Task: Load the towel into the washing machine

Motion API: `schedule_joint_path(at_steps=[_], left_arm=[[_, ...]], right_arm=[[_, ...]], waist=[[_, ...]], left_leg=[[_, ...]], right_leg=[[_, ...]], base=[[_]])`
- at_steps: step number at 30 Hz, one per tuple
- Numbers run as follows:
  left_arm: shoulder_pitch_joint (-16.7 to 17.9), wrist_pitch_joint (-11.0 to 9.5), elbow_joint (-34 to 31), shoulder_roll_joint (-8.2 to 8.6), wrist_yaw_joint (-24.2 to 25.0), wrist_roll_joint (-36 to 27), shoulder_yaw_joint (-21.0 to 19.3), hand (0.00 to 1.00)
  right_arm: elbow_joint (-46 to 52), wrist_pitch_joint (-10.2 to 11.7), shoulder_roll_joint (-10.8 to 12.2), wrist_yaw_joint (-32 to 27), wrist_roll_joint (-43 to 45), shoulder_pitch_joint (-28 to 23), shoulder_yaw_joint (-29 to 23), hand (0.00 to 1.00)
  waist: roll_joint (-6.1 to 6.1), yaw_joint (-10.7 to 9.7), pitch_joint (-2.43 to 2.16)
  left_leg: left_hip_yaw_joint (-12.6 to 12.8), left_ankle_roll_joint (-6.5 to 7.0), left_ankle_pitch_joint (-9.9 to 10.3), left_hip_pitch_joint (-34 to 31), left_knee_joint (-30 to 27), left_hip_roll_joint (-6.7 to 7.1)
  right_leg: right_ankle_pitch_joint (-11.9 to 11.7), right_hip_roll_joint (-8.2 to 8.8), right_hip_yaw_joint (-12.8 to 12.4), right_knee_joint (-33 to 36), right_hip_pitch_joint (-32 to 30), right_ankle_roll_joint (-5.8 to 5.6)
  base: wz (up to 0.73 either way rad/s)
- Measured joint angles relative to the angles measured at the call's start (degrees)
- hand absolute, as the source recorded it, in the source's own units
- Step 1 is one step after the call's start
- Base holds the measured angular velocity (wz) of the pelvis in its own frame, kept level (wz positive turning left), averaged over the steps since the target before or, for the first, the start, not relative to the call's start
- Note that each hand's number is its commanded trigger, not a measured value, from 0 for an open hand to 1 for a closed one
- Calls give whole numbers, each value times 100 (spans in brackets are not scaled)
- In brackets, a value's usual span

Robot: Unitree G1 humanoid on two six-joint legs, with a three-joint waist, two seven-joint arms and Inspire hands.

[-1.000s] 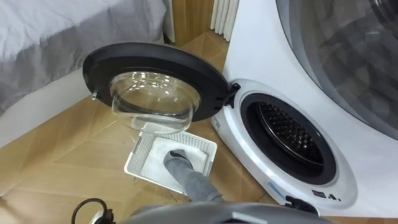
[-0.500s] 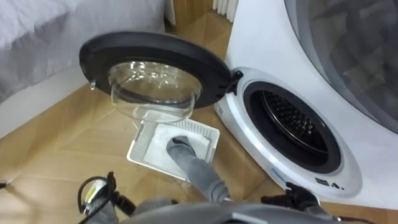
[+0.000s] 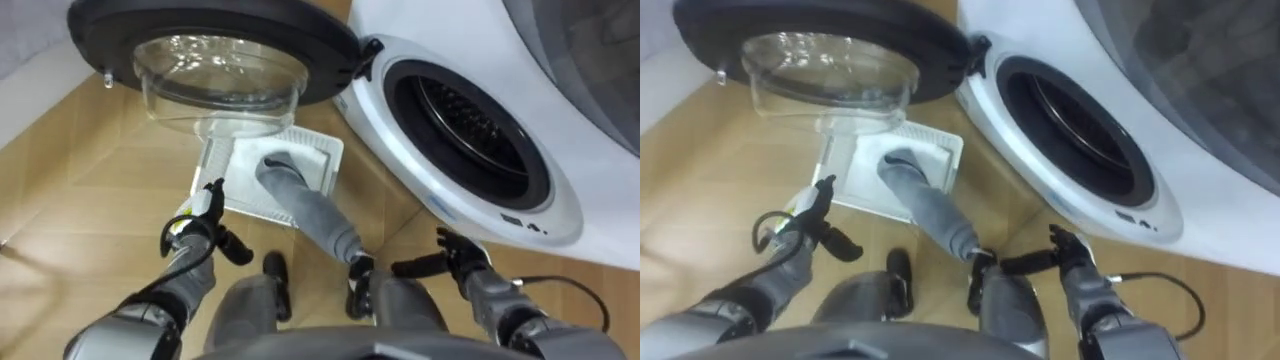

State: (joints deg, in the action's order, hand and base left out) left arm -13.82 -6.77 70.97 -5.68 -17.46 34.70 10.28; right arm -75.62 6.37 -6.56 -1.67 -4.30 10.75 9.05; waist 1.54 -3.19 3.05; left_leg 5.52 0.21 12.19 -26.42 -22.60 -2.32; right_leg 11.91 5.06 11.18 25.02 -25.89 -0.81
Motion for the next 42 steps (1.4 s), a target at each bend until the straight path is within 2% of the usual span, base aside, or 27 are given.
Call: schedule_joint_path(at_steps=[5,6,8,9,14,16,19,20,26,31,36,40,42], left_arm=[[-524,4,0,-48,-98,386,364,0],[-585,6,0,-54,-104,432,440,0],[-856,15,-3,-69,-103,536,664,0],[-920,15,-4,-78,-103,555,690,0],[-1425,-14,-72,-118,-129,894,1018,0],[-1452,-8,-139,-189,-233,1009,1202,0],[-1515,20,-152,-240,-268,1139,1456,0],[-1560,24,-153,-240,-306,1233,1490,0],[-1709,19,-161,-177,-587,1386,1903,0],[-1915,36,-157,-234,-700,1489,2069,0],[-1967,44,-157,-301,-701,1490,2365,0],[-2014,23,-156,-302,-719,1496,2676,0],[-2016,16,-156,-309,-744,1497,2737,0]], right_arm=[[56,-3,-7,119,-316,312,308,0],[94,-1,-7,120,-356,324,349,0],[279,4,4,103,-485,378,449,0],[320,3,9,104,-505,406,489,0],[834,26,24,163,-794,419,675,0],[949,43,19,220,-976,442,795,0],[1078,86,10,327,-1350,501,885,0],[1156,155,11,373,-1450,502,916,0],[1405,417,2,439,-2036,539,1233,0],[1568,480,-1,434,-2145,672,1319,0],[1807,510,-21,445,-2348,681,1461,0],[1855,672,-27,446,-2496,688,1488,0],[1908,685,-22,457,-2502,694,1501,0]], waist=[[64,-129,110],[69,-143,119],[43,-236,154],[40,-255,156],[-86,-325,236],[-89,-348,236],[-115,-522,236],[-118,-615,237],[-138,-800,228],[-167,-819,220],[-178,-944,223],[-179,-993,222],[-178,-1035,222]], left_leg=[[-14,1,0,-821,-494,-15],[-8,1,0,-902,-547,-21],[15,9,5,-1301,-846,-49],[37,15,9,-1403,-926,-61],[142,100,185,-2174,-1634,-169],[213,106,281,-2420,-1931,-201],[225,116,369,-2797,-2364,-212],[225,121,405,-2961,-2543,-210],[259,106,584,-3595,-3248,-305],[231,66,641,-4108,-3644,-395],[144,42,714,-4423,-3961,-411],[126,37,762,-4643,-4168,-412],[122,32,786,-4718,-4240,-415]], right_leg=[[52,39,-46,396,-776,84],[56,37,-65,431,-854,91],[69,37,-124,634,-1209,115],[71,37,-153,709,-1315,119],[159,-4,-397,1413,-2171,178],[251,-2,-519,1774,-2496,193],[370,40,-590,2276,-2934,228],[428,78,-597,2496,-3111,249],[573,78,-671,3209,-3803,320],[612,-10,-745,3566,-4315,347],[707,12,-700,3889,-4589,413],[772,42,-695,4116,-4823,440],[799,43,-701,4196,-4903,444]], base=[[1],[-5],[-7],[-13],[-15],[-18],[-2],[7],[-5],[-3],[5],[3],[0]])
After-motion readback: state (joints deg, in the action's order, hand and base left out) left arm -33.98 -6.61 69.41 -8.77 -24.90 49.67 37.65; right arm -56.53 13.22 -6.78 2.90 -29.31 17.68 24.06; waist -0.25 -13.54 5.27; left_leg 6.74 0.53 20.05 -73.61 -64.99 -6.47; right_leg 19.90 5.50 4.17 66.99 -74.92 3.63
